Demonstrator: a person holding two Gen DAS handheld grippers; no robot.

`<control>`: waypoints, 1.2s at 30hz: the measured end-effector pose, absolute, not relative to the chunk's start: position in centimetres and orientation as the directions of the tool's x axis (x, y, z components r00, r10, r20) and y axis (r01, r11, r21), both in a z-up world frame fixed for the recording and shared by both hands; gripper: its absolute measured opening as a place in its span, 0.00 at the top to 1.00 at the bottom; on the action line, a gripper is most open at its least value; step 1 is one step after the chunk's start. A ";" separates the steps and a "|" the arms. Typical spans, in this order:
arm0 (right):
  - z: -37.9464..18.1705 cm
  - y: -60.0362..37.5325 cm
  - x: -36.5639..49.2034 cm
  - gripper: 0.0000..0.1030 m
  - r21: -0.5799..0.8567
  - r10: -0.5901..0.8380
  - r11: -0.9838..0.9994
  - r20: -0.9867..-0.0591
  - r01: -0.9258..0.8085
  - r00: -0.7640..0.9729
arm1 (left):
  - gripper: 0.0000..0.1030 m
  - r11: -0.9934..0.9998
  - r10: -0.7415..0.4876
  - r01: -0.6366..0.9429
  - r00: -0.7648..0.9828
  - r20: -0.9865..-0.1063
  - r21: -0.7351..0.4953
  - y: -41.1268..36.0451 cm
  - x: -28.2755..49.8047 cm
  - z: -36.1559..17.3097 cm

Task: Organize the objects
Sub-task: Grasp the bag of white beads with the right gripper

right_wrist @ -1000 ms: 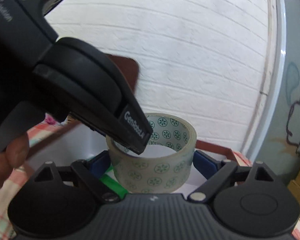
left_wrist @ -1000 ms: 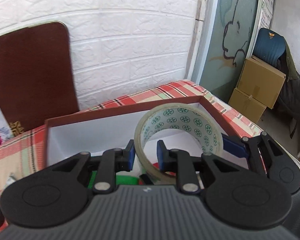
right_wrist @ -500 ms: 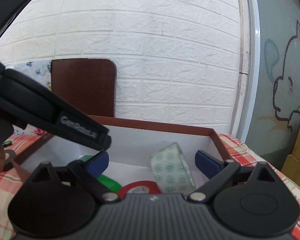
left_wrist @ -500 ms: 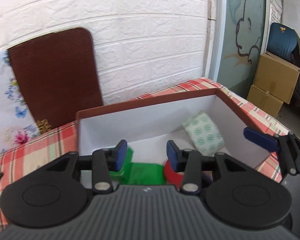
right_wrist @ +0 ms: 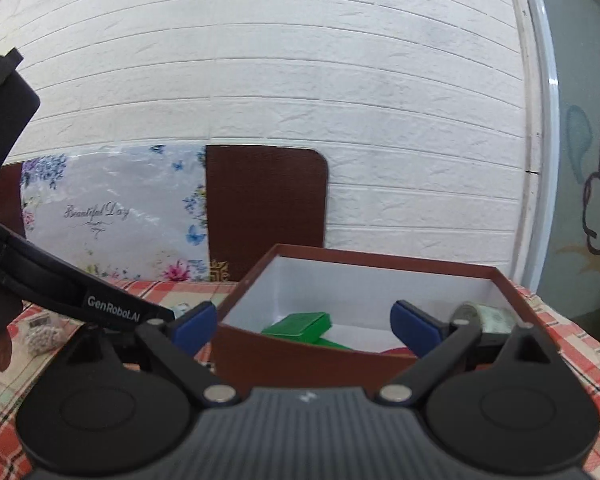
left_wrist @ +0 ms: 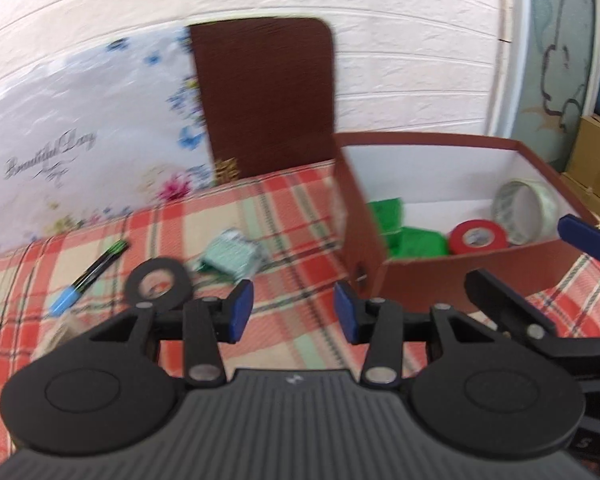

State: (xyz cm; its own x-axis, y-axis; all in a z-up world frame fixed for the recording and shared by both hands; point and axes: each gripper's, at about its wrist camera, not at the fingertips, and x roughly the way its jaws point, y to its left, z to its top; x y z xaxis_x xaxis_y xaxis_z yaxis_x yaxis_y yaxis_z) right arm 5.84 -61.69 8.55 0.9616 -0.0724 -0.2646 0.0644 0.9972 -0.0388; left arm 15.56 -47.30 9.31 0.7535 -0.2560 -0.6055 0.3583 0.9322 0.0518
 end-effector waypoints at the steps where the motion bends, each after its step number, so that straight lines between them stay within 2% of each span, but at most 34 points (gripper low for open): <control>1: 8.5 -60.8 5.9 0.06 -0.046 -0.056 0.998 -0.272 0.045 0.961 | 0.55 0.940 -0.239 0.337 0.755 -0.610 0.049 -46.2 15.5 9.0; 12: 5.9 -53.5 7.6 0.07 -0.049 0.112 0.988 -0.431 -0.147 0.895 | 0.54 0.988 -0.108 0.153 0.748 -0.655 0.011 -35.2 15.7 4.5; 17: 4.6 -50.9 8.8 0.12 -0.047 0.170 0.974 -0.502 -0.223 0.848 | 0.54 0.999 0.018 -0.037 0.740 -0.673 -0.014 -27.6 16.0 1.2; 19: 4.2 -49.9 9.4 0.13 -0.039 0.202 0.965 -0.520 -0.259 0.830 | 0.53 0.990 0.084 -0.137 0.742 -0.665 -0.028 -24.2 16.1 0.1; 22: 3.8 -47.7 11.0 0.13 -0.023 0.263 0.945 -0.539 -0.326 0.800 | 0.49 0.978 0.165 -0.209 0.797 -0.582 -0.009 -21.3 15.0 -0.9; 25: 3.5 -45.3 13.5 0.13 0.009 0.331 0.919 -0.556 -0.393 0.762 | 0.45 0.977 0.119 -0.195 0.837 -0.534 -0.090 -20.4 14.2 -1.0; 28: 3.3 -42.9 16.5 0.11 0.025 0.371 0.901 -0.562 -0.433 0.740 | 0.45 0.981 0.129 -0.186 0.840 -0.528 -0.056 -21.4 14.4 -1.0; 33: 1.9 -39.3 22.2 0.09 0.068 0.412 0.880 -0.602 -0.471 0.684 | 0.44 0.981 0.109 -0.178 0.846 -0.522 -0.083 -20.8 14.5 -1.3; 35: 1.1 -38.6 24.0 0.15 0.122 0.433 0.878 -0.616 -0.463 0.659 | 0.44 0.980 0.110 -0.179 0.846 -0.522 -0.083 -20.8 14.5 -1.4; 36: 0.7 -38.4 24.6 0.34 0.151 0.451 0.871 -0.623 -0.467 0.639 | 0.44 0.980 0.110 -0.179 0.846 -0.522 -0.083 -20.8 14.5 -1.4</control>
